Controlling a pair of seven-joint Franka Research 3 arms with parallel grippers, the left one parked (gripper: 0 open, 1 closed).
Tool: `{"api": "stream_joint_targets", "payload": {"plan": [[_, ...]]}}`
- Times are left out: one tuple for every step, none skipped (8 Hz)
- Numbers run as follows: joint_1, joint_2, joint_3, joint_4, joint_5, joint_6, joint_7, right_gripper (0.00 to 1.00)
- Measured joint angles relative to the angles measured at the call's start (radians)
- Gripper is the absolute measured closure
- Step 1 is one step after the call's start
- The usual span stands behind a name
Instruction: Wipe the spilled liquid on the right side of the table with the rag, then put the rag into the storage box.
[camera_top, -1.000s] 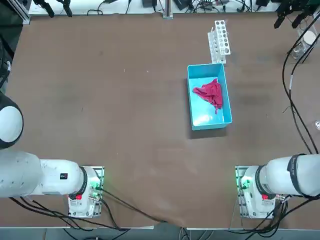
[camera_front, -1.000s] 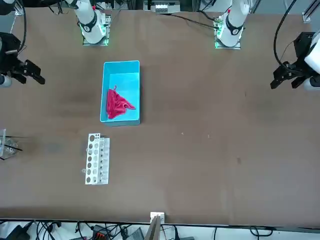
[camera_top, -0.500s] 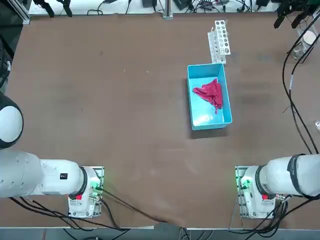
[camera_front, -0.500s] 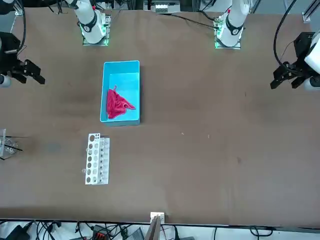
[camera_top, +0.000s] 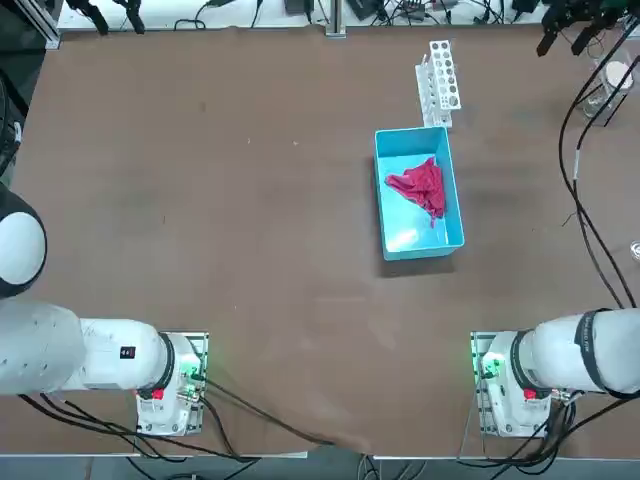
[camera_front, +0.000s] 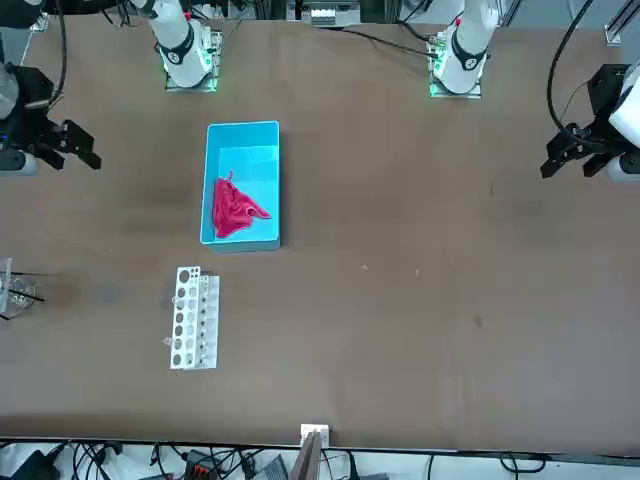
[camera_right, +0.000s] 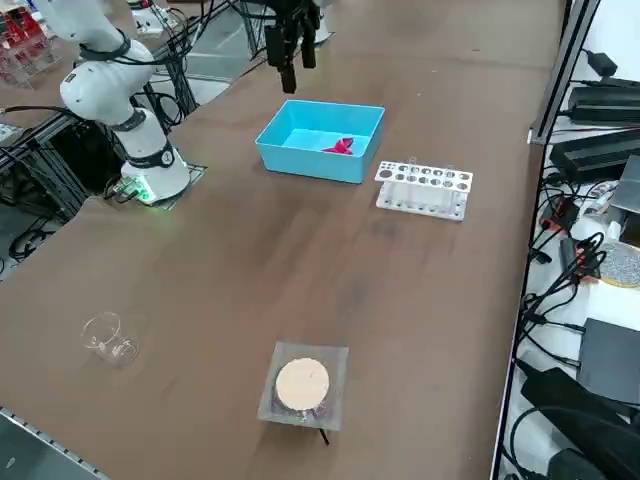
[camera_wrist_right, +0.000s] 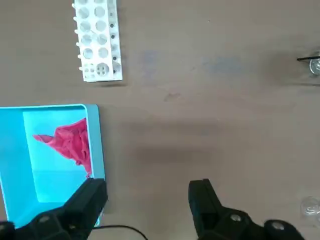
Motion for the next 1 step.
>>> {"api": "stream_joint_targets", "payload": {"plan": [[0.0,0.005,-0.002,0.012,0.0,0.0,0.006,0.0]]}}
